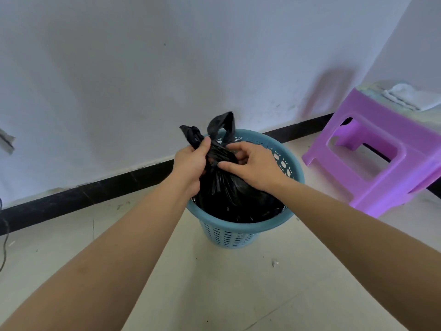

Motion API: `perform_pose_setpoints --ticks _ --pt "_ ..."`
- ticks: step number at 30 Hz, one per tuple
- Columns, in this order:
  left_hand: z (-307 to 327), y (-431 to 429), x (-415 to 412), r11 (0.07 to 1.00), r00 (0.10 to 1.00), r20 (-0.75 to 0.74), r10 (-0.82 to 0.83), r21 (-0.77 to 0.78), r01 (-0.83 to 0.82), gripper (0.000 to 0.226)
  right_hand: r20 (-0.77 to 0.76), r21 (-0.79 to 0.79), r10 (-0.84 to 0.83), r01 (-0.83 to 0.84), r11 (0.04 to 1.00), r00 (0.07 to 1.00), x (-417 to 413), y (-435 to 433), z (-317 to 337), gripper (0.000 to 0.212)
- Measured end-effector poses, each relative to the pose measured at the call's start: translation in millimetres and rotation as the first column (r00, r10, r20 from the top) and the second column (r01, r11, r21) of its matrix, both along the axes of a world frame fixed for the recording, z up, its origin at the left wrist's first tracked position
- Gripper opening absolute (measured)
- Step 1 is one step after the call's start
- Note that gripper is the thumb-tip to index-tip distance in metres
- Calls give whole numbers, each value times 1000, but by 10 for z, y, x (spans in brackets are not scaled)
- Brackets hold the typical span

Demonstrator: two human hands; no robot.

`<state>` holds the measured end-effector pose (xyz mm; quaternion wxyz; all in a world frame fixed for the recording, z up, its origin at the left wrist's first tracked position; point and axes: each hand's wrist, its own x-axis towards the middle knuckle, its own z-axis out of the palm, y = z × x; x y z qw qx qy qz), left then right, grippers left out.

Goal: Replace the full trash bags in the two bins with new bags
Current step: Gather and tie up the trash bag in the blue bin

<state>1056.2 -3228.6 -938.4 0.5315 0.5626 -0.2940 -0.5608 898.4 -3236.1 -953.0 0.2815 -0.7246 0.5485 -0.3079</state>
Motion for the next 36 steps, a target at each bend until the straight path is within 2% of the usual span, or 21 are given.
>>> perform_pose_setpoints --ticks 2,5,9,12,16,18,21,24,27,31,36 --pt "15 -36 15 999 996 -76 45 20 -44 20 -37 14 -33 33 999 999 15 9 -36 34" --pt "19 -65 66 997 997 -43 71 37 -70 19 -80 81 -66 73 994 995 19 -8 -45 26" --pt "44 -92 88 997 997 -24 78 26 -77 21 125 299 -224 179 937 966 49 -54 -39 19" --pt "54 -55 48 999 998 -40 43 -2 -43 21 279 435 -307 166 885 910 89 -25 -21 14" --pt "80 33 49 985 986 -42 -159 -69 156 8 464 457 -408 182 871 786 59 0 -3 15" --pt "58 29 58 984 984 -58 -170 -58 167 10 486 420 -391 183 889 782 17 -16 -1 17" --pt "32 16 52 980 978 -66 -197 -22 196 21 463 329 -287 139 934 838 -1 -8 20 20" --pt "-9 13 74 970 965 -99 -244 -11 244 20 417 289 -175 52 956 892 -14 10 64 20" --pt "-61 -10 120 971 964 -124 -235 22 240 8 353 284 -82 -23 959 932 -76 -8 85 21" --pt "-125 -41 174 977 958 -199 -204 11 211 19 236 287 -2 -68 955 972 -136 -42 120 16" --pt "-102 -23 170 956 945 -148 -293 -46 289 17 91 304 51 -76 950 995 -157 -61 162 16"
